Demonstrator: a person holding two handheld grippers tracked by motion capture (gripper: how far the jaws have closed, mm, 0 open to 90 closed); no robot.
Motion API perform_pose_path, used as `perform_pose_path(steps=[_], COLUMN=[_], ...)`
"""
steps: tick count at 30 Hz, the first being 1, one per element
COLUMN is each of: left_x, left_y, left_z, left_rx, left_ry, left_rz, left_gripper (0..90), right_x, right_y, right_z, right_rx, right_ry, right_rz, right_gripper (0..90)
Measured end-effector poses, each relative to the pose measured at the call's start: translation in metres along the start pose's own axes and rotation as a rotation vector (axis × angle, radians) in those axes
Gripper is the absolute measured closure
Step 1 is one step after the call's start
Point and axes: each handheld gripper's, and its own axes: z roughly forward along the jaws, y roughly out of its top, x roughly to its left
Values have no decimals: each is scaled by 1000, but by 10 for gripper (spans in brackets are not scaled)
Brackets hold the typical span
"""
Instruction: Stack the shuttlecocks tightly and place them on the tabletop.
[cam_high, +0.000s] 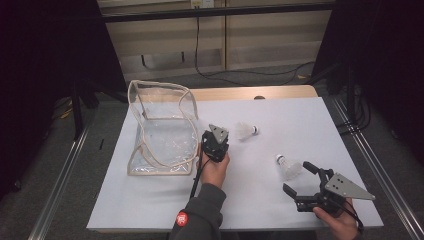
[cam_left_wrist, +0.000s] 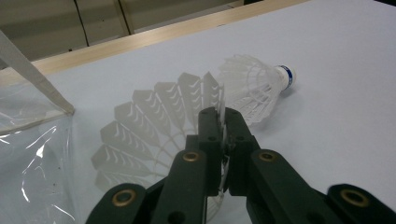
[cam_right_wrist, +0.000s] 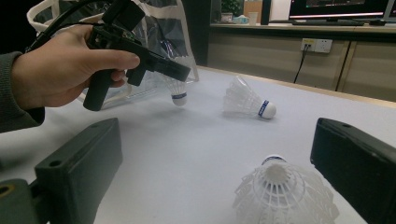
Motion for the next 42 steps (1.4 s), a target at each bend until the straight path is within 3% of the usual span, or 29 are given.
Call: perform_pose_path(steps=[12,17,25,34,37,42], left_x=[1,1,-1,-2,-3,-3], left_y=[-3,-4,-3,-3,-2,-3], left_z=[4,6,7,8,9,8], left_rx=[40,39,31,22,26,26], left_ry=[56,53,9,0,-4,25], left_rz=[45,50,10,1,6,17], left_gripper=[878,872,780,745,756,840], right_x=[0,0,1,1,1,2], right_y=[0,0,0,-1,0,0], right_z=[0,0,1,1,1,1], right_rx=[0,0,1,4,2,2], right_ry=[2,4,6,8,8,12], right_rz=[1,2,1,-1,0,-4], right_gripper=[17,17,17,17,17,17])
